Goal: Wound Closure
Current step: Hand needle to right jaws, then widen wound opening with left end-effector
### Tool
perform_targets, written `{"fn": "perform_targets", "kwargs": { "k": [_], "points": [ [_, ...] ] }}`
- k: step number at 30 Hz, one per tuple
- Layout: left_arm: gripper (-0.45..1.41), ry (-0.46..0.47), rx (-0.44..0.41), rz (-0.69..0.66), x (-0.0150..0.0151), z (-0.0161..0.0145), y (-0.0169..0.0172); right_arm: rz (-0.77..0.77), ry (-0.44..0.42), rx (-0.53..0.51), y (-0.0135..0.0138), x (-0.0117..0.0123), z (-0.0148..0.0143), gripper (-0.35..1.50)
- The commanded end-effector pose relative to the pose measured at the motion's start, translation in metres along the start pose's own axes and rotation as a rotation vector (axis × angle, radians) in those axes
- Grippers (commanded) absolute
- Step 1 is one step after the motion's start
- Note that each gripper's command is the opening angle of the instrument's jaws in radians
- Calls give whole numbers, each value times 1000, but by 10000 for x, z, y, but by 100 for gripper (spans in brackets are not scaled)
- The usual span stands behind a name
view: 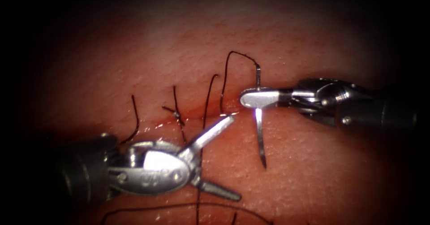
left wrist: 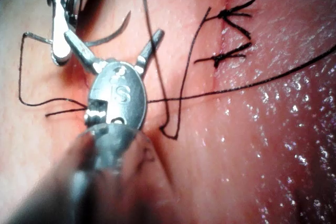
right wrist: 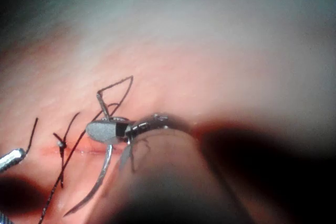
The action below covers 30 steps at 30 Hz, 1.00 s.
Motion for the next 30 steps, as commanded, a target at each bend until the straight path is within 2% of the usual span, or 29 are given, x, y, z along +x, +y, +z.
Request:
{"fn": "perform_targets", "kwargs": {
  "k": [1, 2, 3, 5, 6, 8, 9, 12, 15, 16, 22, 25, 26, 30],
  "points": [
    [32, -11, 10, -32, -6, 3, -6, -46, 5, 21, 7, 2, 6, -35],
    [2, -24, 19, -47, -7, 1, -9, -75, 4, 34, 8, 3, 5, -35],
    [-45, -44, 32, -63, -9, 0, -13, -116, -2, 57, 8, 4, 4, -35],
    [-45, -104, 44, -124, -18, -2, -24, -244, -12, 112, 8, 4, 2, -35],
    [-45, -104, 44, -124, -18, -2, -24, -244, -12, 112, 8, 4, 2, -35],
    [-45, -209, 58, -176, -33, -1, -35, -347, -4, 135, 7, 7, 1, -35],
    [-45, -209, 58, -176, -33, -1, -35, -347, -4, 135, 7, 7, 1, -35],
    [-45, -366, 59, -258, -66, 2, -47, -418, 29, 174, 5, 14, -3, -35],
    [-45, -468, 20, -288, -92, 7, -46, -454, 36, 199, 1, 16, -5, -35],
    [-45, -529, -4, -300, -105, 11, -42, -471, 39, 205, -1, 14, -4, -35],
    [-45, -648, -70, -316, -134, 17, -31, -540, 58, 217, -4, 12, -4, -35],
    [-45, -726, -73, -307, -147, 13, -35, -581, 64, 233, -5, 12, -4, -35],
    [-45, -778, -56, -302, -155, 7, -41, -599, 66, 247, -6, 11, -4, -35],
    [-45, -810, -43, -299, -162, 2, -47, -610, 68, 256, -7, 10, -4, -35]
  ]
}}
